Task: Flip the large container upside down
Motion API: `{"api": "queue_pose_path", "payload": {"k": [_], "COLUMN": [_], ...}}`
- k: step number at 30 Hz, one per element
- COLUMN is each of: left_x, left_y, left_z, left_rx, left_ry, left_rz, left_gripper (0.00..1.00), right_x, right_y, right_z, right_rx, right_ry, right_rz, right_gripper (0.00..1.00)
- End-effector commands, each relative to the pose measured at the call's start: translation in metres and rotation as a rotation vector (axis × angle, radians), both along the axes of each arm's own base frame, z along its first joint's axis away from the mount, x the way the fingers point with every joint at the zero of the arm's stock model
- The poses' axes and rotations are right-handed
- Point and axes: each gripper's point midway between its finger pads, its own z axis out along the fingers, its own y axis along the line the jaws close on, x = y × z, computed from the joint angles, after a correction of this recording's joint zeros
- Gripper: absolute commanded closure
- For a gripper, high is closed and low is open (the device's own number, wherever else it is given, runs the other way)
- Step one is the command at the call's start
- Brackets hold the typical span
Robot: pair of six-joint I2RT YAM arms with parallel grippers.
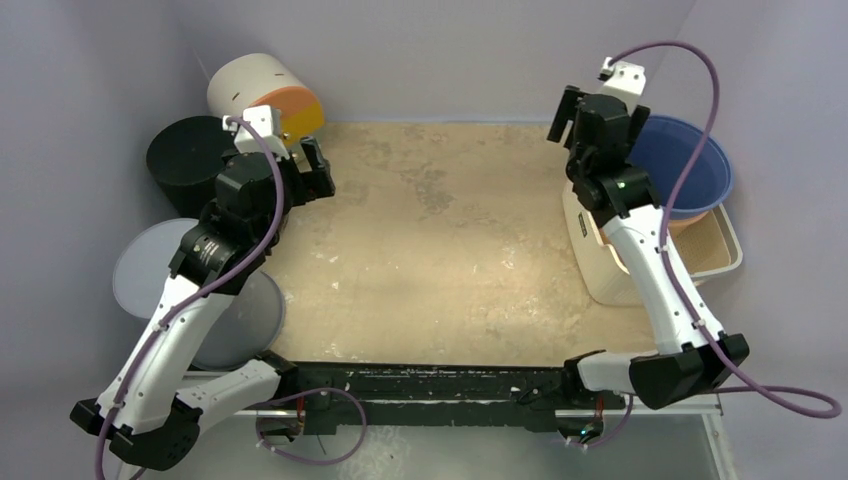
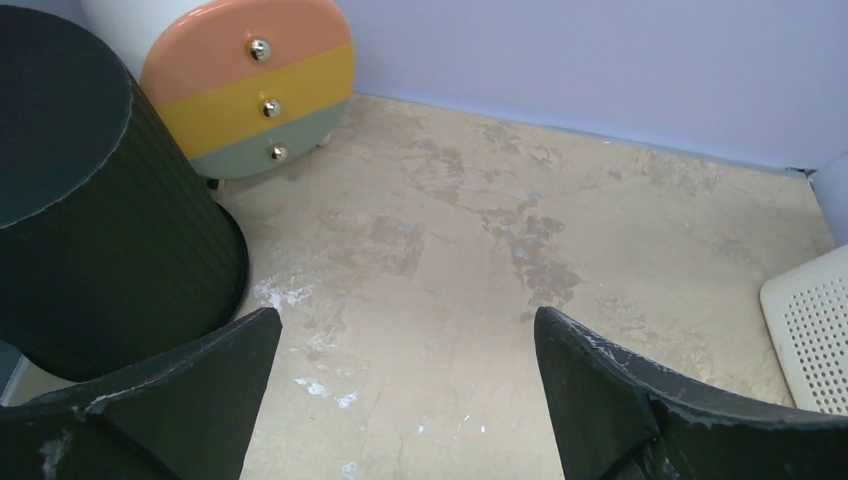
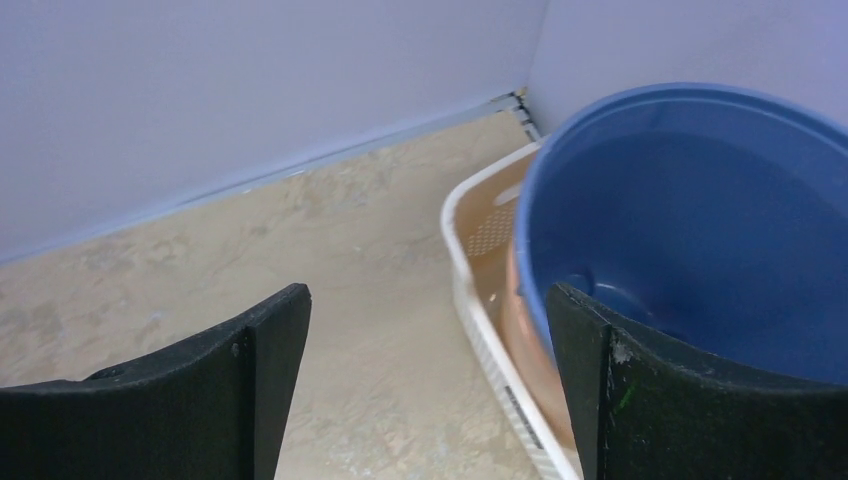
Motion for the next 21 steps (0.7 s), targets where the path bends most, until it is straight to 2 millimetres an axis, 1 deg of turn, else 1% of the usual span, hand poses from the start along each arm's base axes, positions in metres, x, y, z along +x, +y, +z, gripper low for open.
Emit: {"api": "queue_pose_path", "payload": {"k": [1, 4, 7, 10, 15, 17, 18, 21], "left_x": [0.003, 0.002, 0.001, 0.002, 0.003, 0.003, 0.003, 0.003], "left_y": [-0.008, -0.008, -0.008, -0.008, -0.009, -0.009, -0.009, -0.009], "left_z": [0.006, 0.004, -0.001, -0.005, -0.007, -0.007, -0.008, -0.010], "left_rx": [-0.031, -0.034, -0.037, -0.032, -0.036, -0.039, -0.039, -0.037], "left_ry": [-0.031, -0.031, -0.028, -0.019, -0.015, -0.017, -0.015, -0.012], "left_rz": [-0.027, -0.028, -0.026, -0.025, -0.024, -0.025, -0.025, -0.025], "left_gripper": [0.06, 0.06, 0.06, 0.06, 0.06, 0.05, 0.05, 0.05], "right_x": [-0.008, -0.008, -0.007, -0.007, -0.007, -0.005, -0.004, -0.004], "right_y": [-0.035, -0.057, -0.072, -0.079, -0.084, -0.082, -0.081, -0.081], "right_z": [-0.004, -0.018, -0.031, -0.043, -0.057, -0.061, -0.064, -0.066], "right_rx": [-0.032, -0.036, -0.034, -0.032, -0.024, -0.020, -0.019, -0.012], "right_ry": [0.032, 0.067, 0.092, 0.111, 0.135, 0.144, 0.151, 0.153], "right_rz": [-0.081, -0.113, -0.124, -0.117, -0.106, -0.093, -0.088, -0.089], "right_gripper": [0.12, 0.13, 0.14, 0.17, 0.24, 0.29, 0.34, 0.53]}}
